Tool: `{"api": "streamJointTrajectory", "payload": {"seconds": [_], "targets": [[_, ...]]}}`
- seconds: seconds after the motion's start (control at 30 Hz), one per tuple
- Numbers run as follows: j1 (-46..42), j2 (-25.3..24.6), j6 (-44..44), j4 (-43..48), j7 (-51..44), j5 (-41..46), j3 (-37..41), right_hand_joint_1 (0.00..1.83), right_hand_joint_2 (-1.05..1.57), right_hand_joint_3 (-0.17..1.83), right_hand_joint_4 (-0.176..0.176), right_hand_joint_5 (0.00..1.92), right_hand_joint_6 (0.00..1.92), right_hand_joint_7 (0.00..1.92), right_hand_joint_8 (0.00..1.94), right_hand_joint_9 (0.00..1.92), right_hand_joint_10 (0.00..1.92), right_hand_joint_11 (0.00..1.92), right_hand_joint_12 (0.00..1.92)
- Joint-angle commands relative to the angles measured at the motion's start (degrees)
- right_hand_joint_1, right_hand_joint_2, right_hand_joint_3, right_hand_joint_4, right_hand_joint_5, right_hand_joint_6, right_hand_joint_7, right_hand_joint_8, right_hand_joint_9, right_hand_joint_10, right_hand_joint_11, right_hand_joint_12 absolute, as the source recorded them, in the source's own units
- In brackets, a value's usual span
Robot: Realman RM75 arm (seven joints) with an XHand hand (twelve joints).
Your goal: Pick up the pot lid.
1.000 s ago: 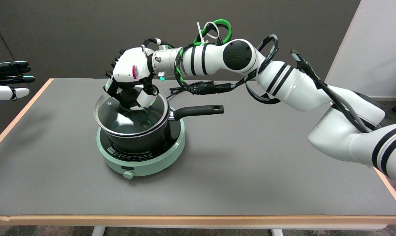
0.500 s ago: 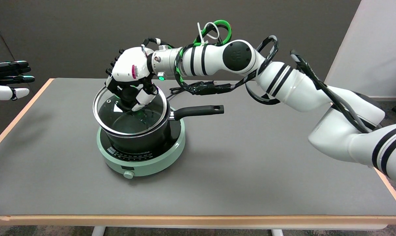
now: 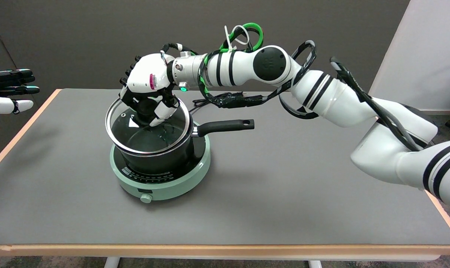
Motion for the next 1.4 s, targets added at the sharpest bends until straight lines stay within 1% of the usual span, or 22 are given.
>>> {"api": "streamJointTrajectory", "payload": {"seconds": [0.03,0.4,0.9,1.1,1.3,1.4], "targets": [[1.2,0.2,0.4,0.9,0.0,0.1,-0.1,1.20,1.00,0.36,-0.038,0.76,1.31,0.99,1.14,0.88,1.39,0.56,0.81],[2.9,1.6,0.9,2.9,-0.1,-0.1,-0.1,1.20,1.00,0.36,-0.036,0.76,1.31,0.99,1.13,0.88,1.43,0.57,0.83],[5.7,6.0,1.7,6.4,-0.2,-0.8,-0.3,1.20,1.00,0.36,-0.030,0.77,1.32,1.00,1.12,0.88,1.45,0.57,0.83],[6.4,9.1,1.7,7.9,-0.2,-2.2,-0.2,1.20,0.99,0.37,-0.029,0.77,1.32,1.00,1.12,0.88,1.45,0.57,0.83],[7.0,13.6,0.8,9.3,-0.1,-6.8,0.5,1.20,0.98,0.39,-0.032,0.77,1.32,1.00,1.13,0.88,1.44,0.57,0.84],[7.3,16.3,0.0,10.2,-0.1,-10.7,1.5,1.20,0.98,0.39,-0.034,0.77,1.32,1.00,1.13,0.88,1.44,0.58,0.84]]}}
